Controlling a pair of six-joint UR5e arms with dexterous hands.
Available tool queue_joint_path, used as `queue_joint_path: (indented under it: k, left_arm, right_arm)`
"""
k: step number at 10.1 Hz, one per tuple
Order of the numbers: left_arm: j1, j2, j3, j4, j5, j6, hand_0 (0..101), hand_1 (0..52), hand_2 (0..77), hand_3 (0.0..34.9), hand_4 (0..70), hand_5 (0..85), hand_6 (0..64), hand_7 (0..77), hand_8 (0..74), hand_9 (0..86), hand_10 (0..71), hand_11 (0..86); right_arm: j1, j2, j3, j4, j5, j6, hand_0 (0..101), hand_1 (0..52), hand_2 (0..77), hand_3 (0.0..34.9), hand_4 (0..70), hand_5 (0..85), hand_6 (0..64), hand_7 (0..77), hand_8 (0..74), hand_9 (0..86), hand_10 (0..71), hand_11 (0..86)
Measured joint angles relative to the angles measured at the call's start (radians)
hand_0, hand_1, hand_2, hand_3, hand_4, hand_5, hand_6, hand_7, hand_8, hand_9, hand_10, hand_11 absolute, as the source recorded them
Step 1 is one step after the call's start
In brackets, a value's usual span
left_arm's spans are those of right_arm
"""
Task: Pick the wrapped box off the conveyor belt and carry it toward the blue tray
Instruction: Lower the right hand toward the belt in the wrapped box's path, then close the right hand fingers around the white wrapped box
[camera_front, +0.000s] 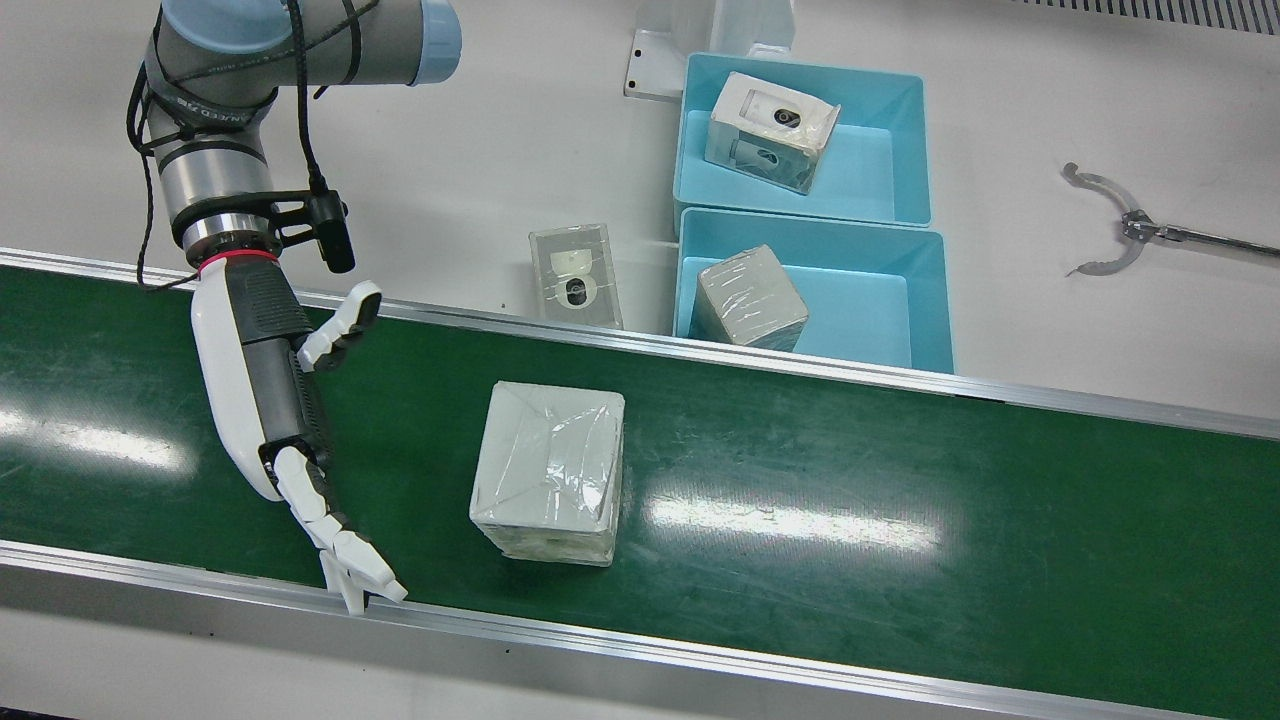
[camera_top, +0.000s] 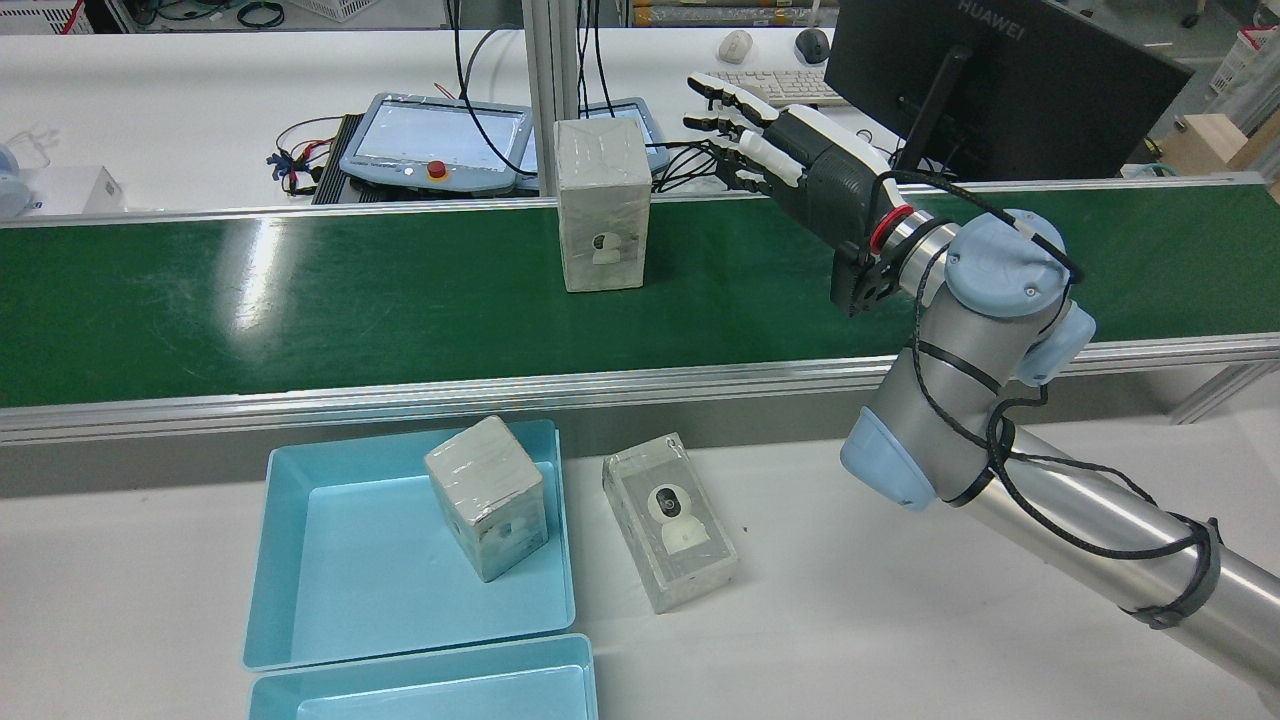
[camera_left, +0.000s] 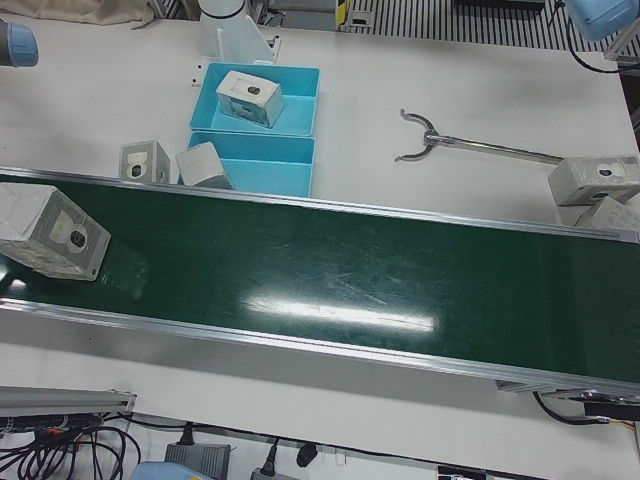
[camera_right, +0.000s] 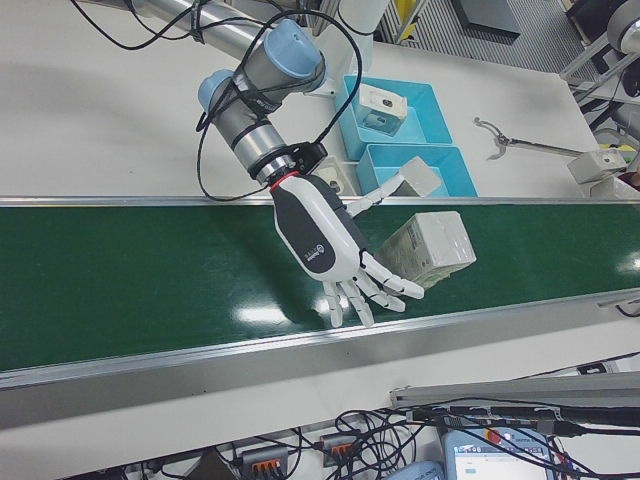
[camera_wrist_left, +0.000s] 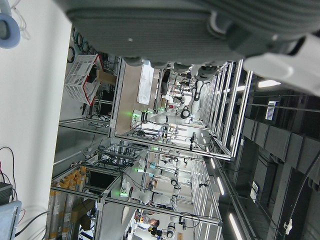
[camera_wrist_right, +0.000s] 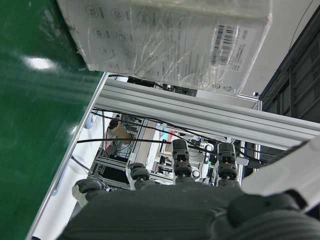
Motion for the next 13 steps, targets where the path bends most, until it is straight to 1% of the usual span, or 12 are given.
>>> queue_joint_path:
  k: [1,2,3,4,5,6,7,9,10,11,12,13]
  left_arm:
    - [0.000,0.000,0.000,0.000,0.000,0.000,0,0.0,1.1,0.0,0.0,0.5,0.0,0.5,0.0,0.0,0.5,0.0]
    - [0.000,0.000,0.000,0.000,0.000,0.000,0,0.0,1.1,0.0,0.0,0.5,0.0,0.5,0.5,0.0,0.5,0.0]
    - [0.000,0.000,0.000,0.000,0.000,0.000,0,0.0,1.1,0.0,0.5,0.5,0.0,0.5,0.5,0.0,0.0,0.0]
    - [0.000,0.000,0.000,0.000,0.000,0.000,0,0.0,1.1,0.0,0.5,0.5,0.0,0.5,0.5,0.0,0.0,0.0]
    - [0.000,0.000,0.000,0.000,0.000,0.000,0,0.0,1.1,0.0,0.5,0.5,0.0,0.5,0.5,0.0,0.5,0.0]
    - [0.000,0.000,0.000,0.000,0.000,0.000,0,0.0,1.1,0.0,0.5,0.5,0.0,0.5,0.5,0.0,0.5,0.0]
    - [0.000,0.000,0.000,0.000,0.000,0.000,0,0.0,0.5,0.0,0.5,0.5,0.0,0.5,0.5,0.0,0.5,0.0]
    - [0.000,0.000,0.000,0.000,0.000,0.000,0,0.0,0.5,0.0,0.5,0.5,0.0,0.5,0.5,0.0,0.5,0.0]
    - [0.000,0.000,0.000,0.000,0.000,0.000,0,0.0,0.5,0.0,0.5,0.5,0.0,0.5,0.5,0.0,0.5,0.0]
    - [0.000,0.000,0.000,0.000,0.000,0.000,0,0.0,1.1,0.0,0.5,0.5,0.0,0.5,0.5,0.0,0.5,0.0]
    - [0.000,0.000,0.000,0.000,0.000,0.000,0,0.0,1.1,0.0,0.5,0.5,0.0,0.5,0.5,0.0,0.5,0.0]
    - [0.000,0.000,0.000,0.000,0.000,0.000,0,0.0,0.5,0.0,0.5,0.5,0.0,0.5,0.5,0.0,0.5,0.0]
  right_arm:
    - [-0.003,0.003,-0.003,0.001,0.001,0.000,18,1.6,1.6,30.1,6.0,13.6,0.0,16.9,7.1,1.6,0.0,1.6]
    - [-0.007,0.004,-0.005,0.001,0.006,0.000,32,1.1,4.9,30.2,5.4,13.6,0.0,16.9,0.5,1.6,0.0,1.6]
    - [-0.011,0.005,-0.007,0.001,0.012,-0.001,32,1.1,4.9,30.2,5.4,13.6,0.0,16.9,0.5,1.6,0.0,1.6]
    - [-0.014,0.005,-0.009,0.001,0.016,-0.001,34,2.7,10.9,30.1,4.9,13.6,0.0,16.9,1.1,1.6,0.0,1.6]
    - [-0.017,0.008,-0.012,0.001,0.018,-0.001,34,2.7,10.9,30.1,4.9,13.6,0.0,16.9,1.1,1.6,0.0,1.6]
    - [-0.018,0.011,-0.015,0.002,0.020,0.000,39,12.0,14.7,30.2,4.9,14.2,0.0,17.5,0.0,2.2,0.0,1.6]
    - [-0.019,0.013,-0.018,0.002,0.020,0.000,41,12.0,17.5,30.1,4.9,15.3,0.0,17.5,0.0,1.6,0.5,1.1]
    - [-0.020,0.014,-0.021,0.002,0.021,0.000,41,12.0,17.5,30.2,4.9,16.4,0.0,18.0,0.0,1.6,0.5,1.1]
    - [-0.021,0.014,-0.022,0.002,0.021,0.000,41,12.0,18.5,30.5,6.0,20.2,0.0,18.0,0.0,1.6,2.2,1.1]
    - [-0.023,0.015,-0.023,0.003,0.023,0.000,44,10.9,26.2,30.5,20.2,32.7,4.4,32.2,0.0,6.0,4.9,1.6]
    - [-0.025,0.015,-0.023,0.003,0.029,0.000,45,9.3,28.9,30.6,21.8,36.0,9.3,39.8,5.5,14.2,12.0,16.4]
    - [-0.026,0.015,-0.023,0.002,0.034,0.007,45,7.1,30.5,30.6,21.8,36.0,9.3,39.8,5.5,14.2,12.0,16.4]
